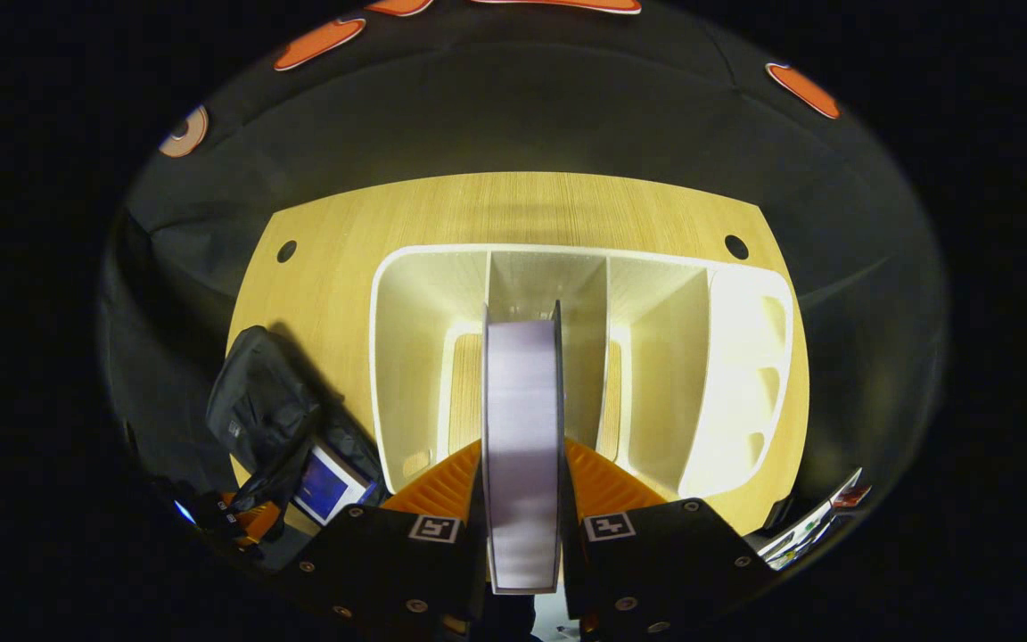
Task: Open the schoolbag, grab two books from the bookshelf and put them into the schoolbag.
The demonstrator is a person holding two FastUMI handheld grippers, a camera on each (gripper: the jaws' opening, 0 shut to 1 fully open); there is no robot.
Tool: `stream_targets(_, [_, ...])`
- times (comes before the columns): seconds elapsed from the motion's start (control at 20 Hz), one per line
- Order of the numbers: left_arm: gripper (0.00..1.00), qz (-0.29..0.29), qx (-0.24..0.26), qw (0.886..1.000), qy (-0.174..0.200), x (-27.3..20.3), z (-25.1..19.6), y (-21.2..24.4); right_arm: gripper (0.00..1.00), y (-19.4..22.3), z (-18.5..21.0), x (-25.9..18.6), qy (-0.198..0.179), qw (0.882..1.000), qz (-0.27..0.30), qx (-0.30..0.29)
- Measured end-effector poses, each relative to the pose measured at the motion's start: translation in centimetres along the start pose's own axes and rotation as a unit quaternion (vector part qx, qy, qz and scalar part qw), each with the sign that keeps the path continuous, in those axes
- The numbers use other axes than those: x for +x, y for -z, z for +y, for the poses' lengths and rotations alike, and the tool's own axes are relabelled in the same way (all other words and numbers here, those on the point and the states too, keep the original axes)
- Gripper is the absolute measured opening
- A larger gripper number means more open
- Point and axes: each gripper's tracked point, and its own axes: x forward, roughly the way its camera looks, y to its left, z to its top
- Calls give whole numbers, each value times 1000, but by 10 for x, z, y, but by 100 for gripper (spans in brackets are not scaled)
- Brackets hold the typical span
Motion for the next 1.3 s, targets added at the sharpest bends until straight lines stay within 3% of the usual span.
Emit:
stream_targets(0.65, [5, 17, 55, 998, 11, 0, -2, 2, 35, 81, -31, -81, -34, 994, -46, 89])
stream_targets(1.05, [5, 29, 82, 996, 8, 2, -5, -1, 34, 138, -34, -98, -83, 983, -64, 152])
stream_targets(1.3, [5, 32, 86, 996, 5, 4, -6, -4, 34, 165, -28, -97, -133, 970, -68, 191])
